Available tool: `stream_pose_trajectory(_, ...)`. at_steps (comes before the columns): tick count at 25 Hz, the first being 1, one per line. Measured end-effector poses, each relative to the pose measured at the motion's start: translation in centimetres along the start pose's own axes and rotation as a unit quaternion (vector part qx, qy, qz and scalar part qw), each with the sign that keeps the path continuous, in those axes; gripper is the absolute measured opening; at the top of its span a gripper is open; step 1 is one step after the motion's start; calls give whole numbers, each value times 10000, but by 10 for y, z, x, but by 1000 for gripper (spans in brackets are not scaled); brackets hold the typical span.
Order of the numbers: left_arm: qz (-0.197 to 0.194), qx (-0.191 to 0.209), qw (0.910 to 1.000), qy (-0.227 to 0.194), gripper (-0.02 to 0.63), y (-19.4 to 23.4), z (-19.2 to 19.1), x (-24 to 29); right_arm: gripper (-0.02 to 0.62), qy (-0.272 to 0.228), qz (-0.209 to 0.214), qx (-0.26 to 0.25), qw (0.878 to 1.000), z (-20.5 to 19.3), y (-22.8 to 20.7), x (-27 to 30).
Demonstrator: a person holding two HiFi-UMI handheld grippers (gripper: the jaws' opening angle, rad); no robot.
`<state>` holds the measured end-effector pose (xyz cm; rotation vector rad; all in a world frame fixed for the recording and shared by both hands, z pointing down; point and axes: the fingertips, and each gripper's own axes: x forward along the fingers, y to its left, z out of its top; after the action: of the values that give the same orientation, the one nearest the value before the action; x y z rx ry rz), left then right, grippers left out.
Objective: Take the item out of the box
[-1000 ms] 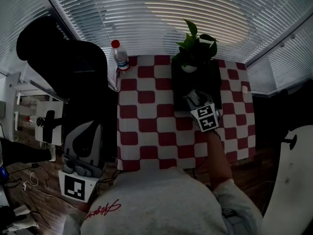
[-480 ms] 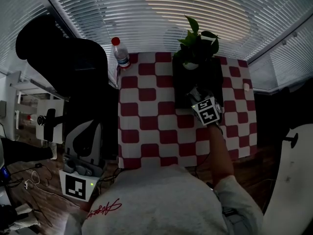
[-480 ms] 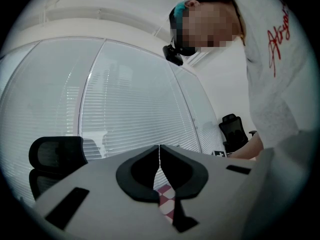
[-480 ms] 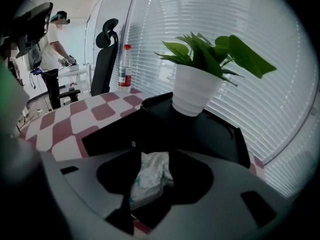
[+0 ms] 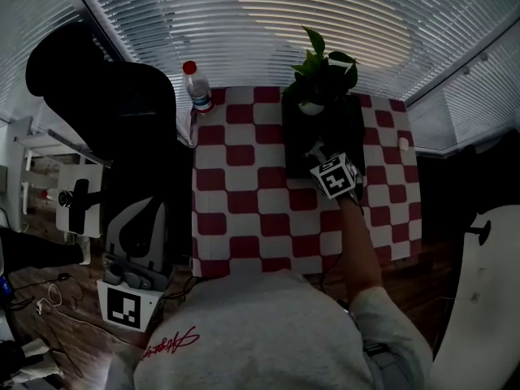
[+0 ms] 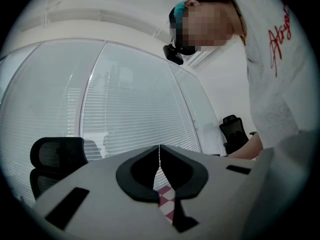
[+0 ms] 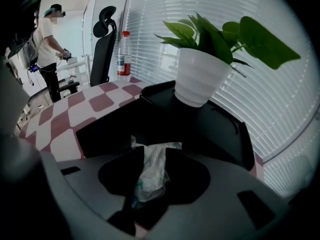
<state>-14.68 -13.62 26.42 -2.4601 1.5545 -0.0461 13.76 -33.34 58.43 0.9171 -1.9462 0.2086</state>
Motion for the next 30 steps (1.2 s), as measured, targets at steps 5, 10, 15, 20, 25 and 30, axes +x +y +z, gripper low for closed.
stream_pose_trajectory(5,93,37,9999,-61,18,2,5,-6,143,123,43,6,9999,-2,1,2)
stream_pose_trajectory(10,129,16,9999,-89,18,0,6,-11,138,184,62,-77,9998,-2,0,5)
stream_pose_trajectory(15,156,-41,9998,-126,17,-5,8,-16,129,220,42,-45,9997,-3,0,5)
stream_pose_trajectory(20,188,-101,9996,-196,18,-6,9,-18,121,241,-4,-127,9996,-4,-2,6)
stream_pose_trajectory(25,202,-108,9995,-219,17,-6,11,-21,117,267,-24,-142,9995,-5,-2,5)
stream_pose_trajectory(30,236,-92,9994,-241,18,-7,12,-25,109,222,-83,-183,9996,-4,-2,5)
